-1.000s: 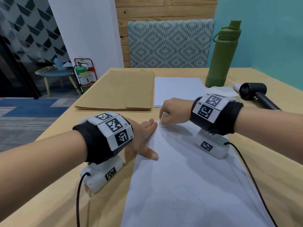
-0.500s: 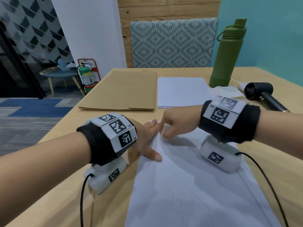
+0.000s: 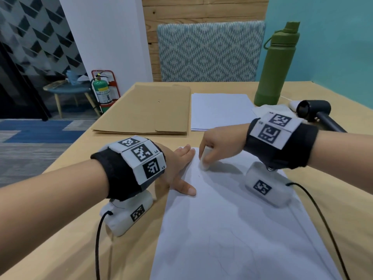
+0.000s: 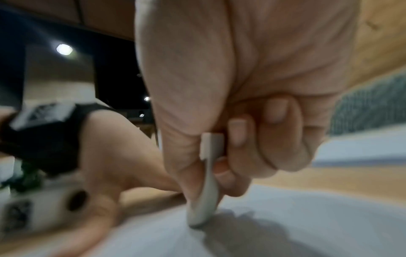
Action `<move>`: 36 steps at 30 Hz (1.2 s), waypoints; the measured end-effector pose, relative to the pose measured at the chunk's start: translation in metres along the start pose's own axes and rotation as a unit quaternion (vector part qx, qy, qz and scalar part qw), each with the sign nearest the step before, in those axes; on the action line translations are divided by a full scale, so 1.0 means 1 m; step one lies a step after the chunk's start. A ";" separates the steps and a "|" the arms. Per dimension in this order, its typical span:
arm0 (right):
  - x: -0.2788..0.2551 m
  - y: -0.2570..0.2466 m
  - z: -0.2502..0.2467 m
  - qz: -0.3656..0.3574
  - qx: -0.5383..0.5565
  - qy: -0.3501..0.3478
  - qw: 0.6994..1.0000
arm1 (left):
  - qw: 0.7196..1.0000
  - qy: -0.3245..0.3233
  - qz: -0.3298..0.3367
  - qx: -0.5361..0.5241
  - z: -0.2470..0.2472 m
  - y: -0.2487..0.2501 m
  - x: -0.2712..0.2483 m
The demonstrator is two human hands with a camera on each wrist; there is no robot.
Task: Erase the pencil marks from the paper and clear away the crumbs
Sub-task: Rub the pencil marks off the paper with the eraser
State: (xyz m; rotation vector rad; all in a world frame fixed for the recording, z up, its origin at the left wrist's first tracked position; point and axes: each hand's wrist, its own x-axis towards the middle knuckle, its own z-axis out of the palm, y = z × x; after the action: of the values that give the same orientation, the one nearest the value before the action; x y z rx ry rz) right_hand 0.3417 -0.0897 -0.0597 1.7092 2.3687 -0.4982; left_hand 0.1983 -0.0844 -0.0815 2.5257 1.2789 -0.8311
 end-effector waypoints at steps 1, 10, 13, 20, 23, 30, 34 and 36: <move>0.003 0.002 -0.001 0.014 -0.009 0.026 1.000 | 1.000 0.002 0.001 0.003 0.000 0.000 0.000; -0.006 -0.001 0.001 -0.004 -0.002 -0.014 1.000 | 1.000 -0.004 -0.001 0.020 0.000 -0.002 0.001; 0.004 0.004 0.000 0.033 -0.017 0.059 0.998 | 1.000 -0.005 0.000 0.025 0.000 -0.002 0.002; -0.012 -0.002 0.006 -0.015 0.017 -0.023 0.999 | 1.000 -0.007 -0.002 0.028 0.000 -0.001 0.002; -0.002 0.004 0.002 0.021 -0.010 0.035 0.999 | 0.999 -0.001 -0.004 0.032 0.000 -0.001 0.002; -0.016 -0.005 0.011 -0.040 0.004 -0.018 0.999 | 1.000 0.004 -0.001 0.026 0.001 -0.001 0.001; -0.006 0.003 0.005 -0.001 -0.007 0.015 1.000 | 0.999 -0.008 -0.013 0.032 -0.004 0.003 -0.003; 0.002 0.009 0.003 0.027 -0.013 0.061 0.998 | 0.999 -0.009 -0.011 0.038 -0.004 0.003 -0.004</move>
State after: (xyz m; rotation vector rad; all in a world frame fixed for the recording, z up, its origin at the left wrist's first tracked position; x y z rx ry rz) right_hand 0.3497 -0.0864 -0.0647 1.8346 2.3916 -0.3622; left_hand 0.2009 -0.0872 -0.0764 2.5592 1.2964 -0.9216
